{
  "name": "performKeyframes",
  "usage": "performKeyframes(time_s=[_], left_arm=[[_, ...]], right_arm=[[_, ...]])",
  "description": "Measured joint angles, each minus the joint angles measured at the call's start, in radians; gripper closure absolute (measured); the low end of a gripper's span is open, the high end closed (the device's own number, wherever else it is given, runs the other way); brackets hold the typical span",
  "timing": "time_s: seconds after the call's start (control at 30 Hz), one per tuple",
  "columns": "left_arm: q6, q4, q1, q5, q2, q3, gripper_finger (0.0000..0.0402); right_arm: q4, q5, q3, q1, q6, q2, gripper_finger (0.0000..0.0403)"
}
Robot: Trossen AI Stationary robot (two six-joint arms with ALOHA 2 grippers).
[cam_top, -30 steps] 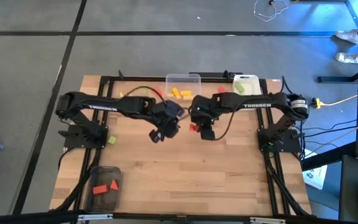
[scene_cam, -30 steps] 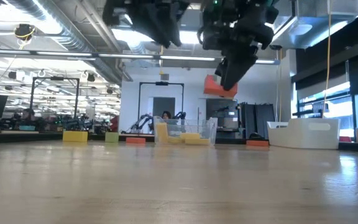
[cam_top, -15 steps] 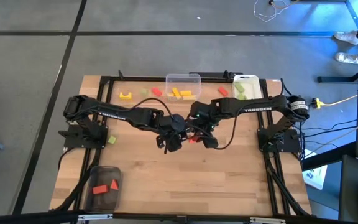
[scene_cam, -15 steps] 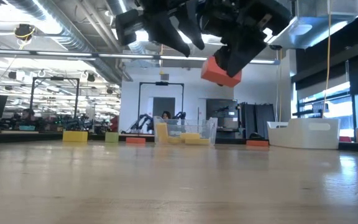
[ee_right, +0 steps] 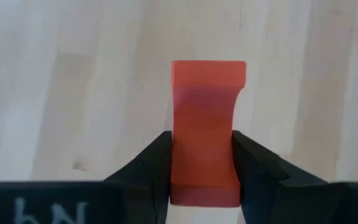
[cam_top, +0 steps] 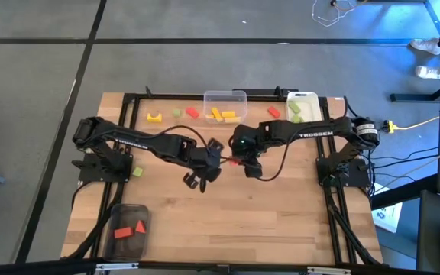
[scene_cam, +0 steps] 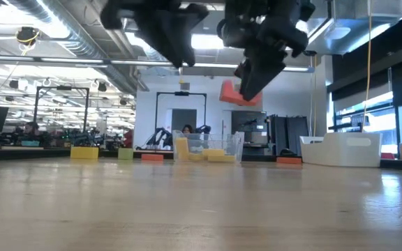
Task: Sort & place blocks by color
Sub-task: Put the orange arched block into the black bin
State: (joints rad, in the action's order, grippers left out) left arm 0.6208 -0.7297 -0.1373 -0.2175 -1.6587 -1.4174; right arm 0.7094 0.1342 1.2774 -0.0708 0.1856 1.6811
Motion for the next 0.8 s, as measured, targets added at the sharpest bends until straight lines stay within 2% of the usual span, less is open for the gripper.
performKeyframes(time_s=[0.17,0.33,0.6,0.8], left_arm=[[-0.266,-0.164,-0.045,0.008,0.014,-0.001,0.0287],[-0.416,-0.235,-0.116,-0.067,0.023,-0.002,0.0287],[-0.573,-0.259,-0.194,-0.172,0.052,0.0,0.0287],[-0.621,-0.253,-0.223,-0.235,0.057,-0.001,0.0287]], right_arm=[[-0.069,0.004,-0.07,0.0,-0.028,0.037,0.0273],[-0.126,0.004,-0.089,0.022,-0.075,0.085,0.0273],[-0.211,-0.009,-0.091,0.068,-0.096,0.209,0.0273],[-0.24,-0.011,-0.086,0.081,-0.107,0.273,0.0273]])
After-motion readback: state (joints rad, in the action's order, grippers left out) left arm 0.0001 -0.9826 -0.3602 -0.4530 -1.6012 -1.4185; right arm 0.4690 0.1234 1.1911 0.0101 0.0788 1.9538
